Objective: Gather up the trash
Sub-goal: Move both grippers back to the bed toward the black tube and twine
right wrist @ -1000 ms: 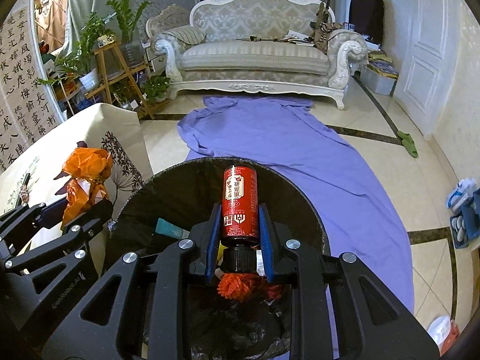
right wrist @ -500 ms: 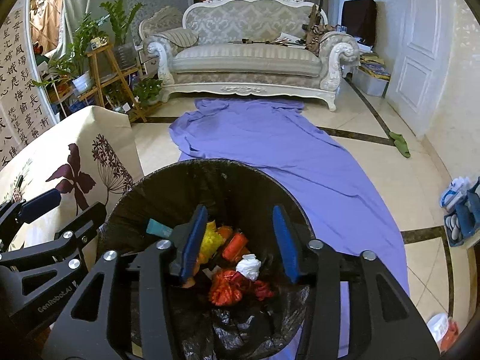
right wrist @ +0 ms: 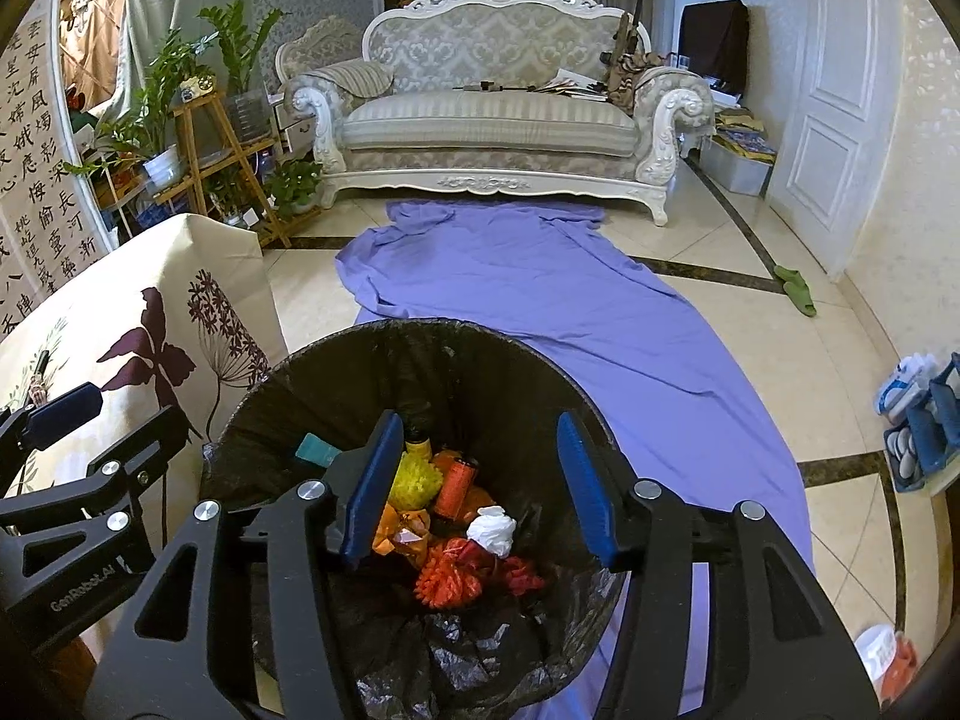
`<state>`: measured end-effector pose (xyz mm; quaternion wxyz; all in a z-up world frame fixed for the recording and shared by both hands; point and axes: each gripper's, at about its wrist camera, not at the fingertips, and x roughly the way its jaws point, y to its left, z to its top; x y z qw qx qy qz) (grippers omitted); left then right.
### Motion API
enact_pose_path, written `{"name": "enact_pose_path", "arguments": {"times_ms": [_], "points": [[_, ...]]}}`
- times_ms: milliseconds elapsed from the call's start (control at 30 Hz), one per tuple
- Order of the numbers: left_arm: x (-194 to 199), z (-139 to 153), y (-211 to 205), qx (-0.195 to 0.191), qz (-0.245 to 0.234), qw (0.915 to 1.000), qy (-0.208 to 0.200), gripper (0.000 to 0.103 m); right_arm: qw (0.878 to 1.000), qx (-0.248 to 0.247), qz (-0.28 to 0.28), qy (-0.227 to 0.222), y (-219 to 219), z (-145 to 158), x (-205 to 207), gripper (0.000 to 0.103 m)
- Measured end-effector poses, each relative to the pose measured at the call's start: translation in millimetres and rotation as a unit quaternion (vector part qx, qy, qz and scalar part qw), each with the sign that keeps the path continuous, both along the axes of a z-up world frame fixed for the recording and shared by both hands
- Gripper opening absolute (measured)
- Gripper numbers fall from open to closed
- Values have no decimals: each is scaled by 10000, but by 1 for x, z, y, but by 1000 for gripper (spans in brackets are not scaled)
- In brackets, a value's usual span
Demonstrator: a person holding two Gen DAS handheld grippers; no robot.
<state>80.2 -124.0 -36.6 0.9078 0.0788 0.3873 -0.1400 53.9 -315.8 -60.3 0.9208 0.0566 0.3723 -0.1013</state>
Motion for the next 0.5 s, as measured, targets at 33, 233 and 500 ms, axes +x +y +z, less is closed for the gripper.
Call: {"name": "enact_pose_path", "arguments": {"times_ms": [33, 233, 500], "points": [[0, 1, 1, -10, 17, 10000, -1, 74, 10000, -2, 13, -5, 1, 0, 0, 52], [-4, 2, 28, -22, 262, 9997, 15, 74, 9999, -9, 162, -26, 16, 4, -2, 52], [-7, 5, 89, -1, 870, 9962, 42, 74, 9975, -3, 705, -48, 61, 12, 5, 52]]}}
